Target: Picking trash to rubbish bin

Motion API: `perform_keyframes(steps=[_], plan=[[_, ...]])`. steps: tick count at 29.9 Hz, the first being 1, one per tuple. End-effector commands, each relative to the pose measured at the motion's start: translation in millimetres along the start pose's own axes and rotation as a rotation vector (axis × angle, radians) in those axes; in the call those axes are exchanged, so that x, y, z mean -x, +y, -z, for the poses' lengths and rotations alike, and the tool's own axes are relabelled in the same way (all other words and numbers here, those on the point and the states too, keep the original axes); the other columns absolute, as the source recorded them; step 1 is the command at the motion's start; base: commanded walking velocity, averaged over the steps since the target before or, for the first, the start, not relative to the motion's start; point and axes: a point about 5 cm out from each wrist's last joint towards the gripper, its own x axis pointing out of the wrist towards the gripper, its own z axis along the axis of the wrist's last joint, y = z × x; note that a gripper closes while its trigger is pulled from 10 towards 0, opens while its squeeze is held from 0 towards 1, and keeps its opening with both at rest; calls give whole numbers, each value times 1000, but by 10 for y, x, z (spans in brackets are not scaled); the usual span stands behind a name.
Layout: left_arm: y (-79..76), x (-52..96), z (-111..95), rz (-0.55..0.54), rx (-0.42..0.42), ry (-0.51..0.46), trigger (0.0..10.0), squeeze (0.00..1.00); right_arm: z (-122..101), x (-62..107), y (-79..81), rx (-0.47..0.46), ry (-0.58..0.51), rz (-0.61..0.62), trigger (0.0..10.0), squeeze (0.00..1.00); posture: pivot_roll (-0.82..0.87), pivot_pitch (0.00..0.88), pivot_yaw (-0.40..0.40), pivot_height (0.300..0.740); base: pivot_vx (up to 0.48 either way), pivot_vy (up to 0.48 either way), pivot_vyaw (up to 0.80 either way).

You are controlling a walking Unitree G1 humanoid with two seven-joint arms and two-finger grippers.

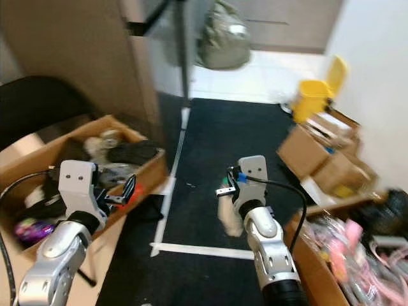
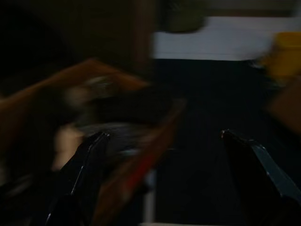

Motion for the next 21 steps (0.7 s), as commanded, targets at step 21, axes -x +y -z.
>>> perform_keyframes(steps=[21], plan=[[-34, -11, -12, 8, -8, 23, 10000, 0, -29, -61, -26, 9, -6, 24, 10000, 0, 16, 100, -32, 740, 308, 0, 800]])
